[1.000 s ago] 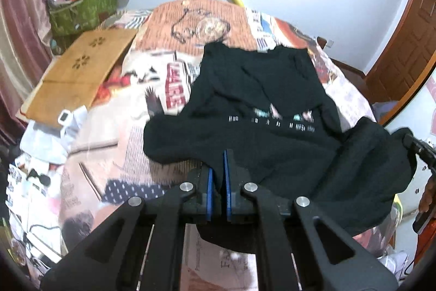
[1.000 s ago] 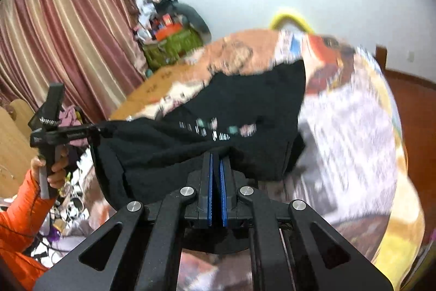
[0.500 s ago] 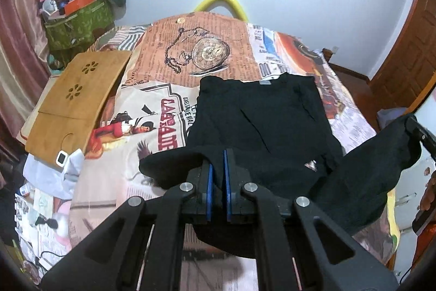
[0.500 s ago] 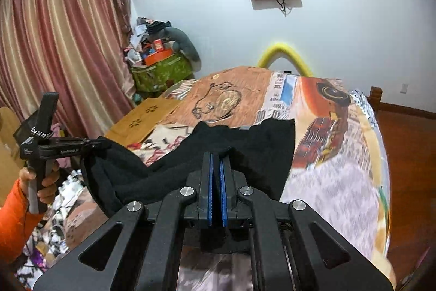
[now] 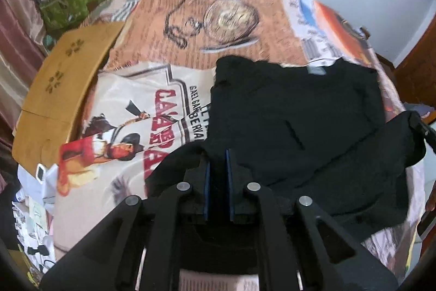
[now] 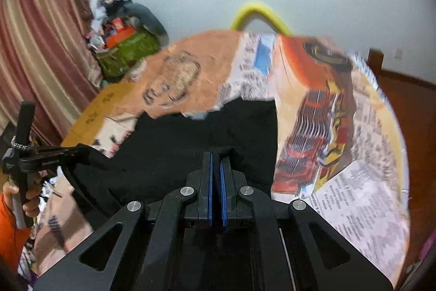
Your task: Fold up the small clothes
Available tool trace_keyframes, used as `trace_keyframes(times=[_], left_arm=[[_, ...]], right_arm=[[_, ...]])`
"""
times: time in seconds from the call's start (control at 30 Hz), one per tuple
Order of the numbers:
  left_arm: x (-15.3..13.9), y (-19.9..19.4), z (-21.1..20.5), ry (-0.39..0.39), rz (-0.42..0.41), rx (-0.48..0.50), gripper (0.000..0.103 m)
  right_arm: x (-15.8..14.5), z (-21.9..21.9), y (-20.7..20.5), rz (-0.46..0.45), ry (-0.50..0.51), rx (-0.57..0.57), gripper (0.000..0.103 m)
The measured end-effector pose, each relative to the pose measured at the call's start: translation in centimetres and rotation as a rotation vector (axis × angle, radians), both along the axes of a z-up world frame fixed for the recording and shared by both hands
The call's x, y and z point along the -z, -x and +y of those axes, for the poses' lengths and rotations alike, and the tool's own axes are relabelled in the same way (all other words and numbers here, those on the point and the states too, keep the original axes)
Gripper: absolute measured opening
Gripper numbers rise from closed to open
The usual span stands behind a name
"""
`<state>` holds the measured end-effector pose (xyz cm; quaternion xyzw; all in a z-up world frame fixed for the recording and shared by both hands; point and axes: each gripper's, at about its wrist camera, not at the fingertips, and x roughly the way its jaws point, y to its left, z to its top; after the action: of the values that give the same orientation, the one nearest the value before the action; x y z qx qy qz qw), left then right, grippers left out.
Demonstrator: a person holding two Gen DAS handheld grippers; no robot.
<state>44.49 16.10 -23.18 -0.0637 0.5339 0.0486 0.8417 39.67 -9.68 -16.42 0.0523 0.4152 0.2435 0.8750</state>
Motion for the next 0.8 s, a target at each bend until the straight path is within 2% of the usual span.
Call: trace_keyframes(times=[0.07, 0.17, 0.3, 0.47, 0.57, 0.67, 0.8], left_arm=[[1.2, -0.8, 0.4, -0.015, 0.009, -0.012, 0.031], [1.3, -1.1, 1.1, -0.050, -0.016, -0.016, 0.049], [-0.3, -0.4, 1.9, -0.074, -0.068, -0.017, 0.054], [-2.8, 1.7, 3.0, -0.081, -0.115, -0.033, 0.059], [-3.4, 3.2, 3.3, -0.087, -0.118, -0.022, 0.061], [-3.4, 5.1, 3.2, -0.104, -0.122, 0.002, 0.067], [-2.2, 6.6, 2.7, -0.144, -0.103, 0.035, 0.070]], right_arm=[[1.5, 0.2, -0.7, 0.023, 0.028, -0.002, 0.005], [3.0, 0.3, -1.0, 0.041, 0.056, -0.016, 0.006], [2.6, -0.6, -0.8, 0.038, 0.039, 0.002, 0.012], [0.4, -1.7, 0.6, -0.008, 0.039, 0.008, 0.032], [-0.7, -2.1, 1.9, -0.035, 0.055, -0.010, 0.040], [-0.9, -2.2, 3.5, -0.038, 0.086, -0.034, 0.043], [0.1, -2.3, 5.3, -0.021, 0.129, -0.059, 0.045]])
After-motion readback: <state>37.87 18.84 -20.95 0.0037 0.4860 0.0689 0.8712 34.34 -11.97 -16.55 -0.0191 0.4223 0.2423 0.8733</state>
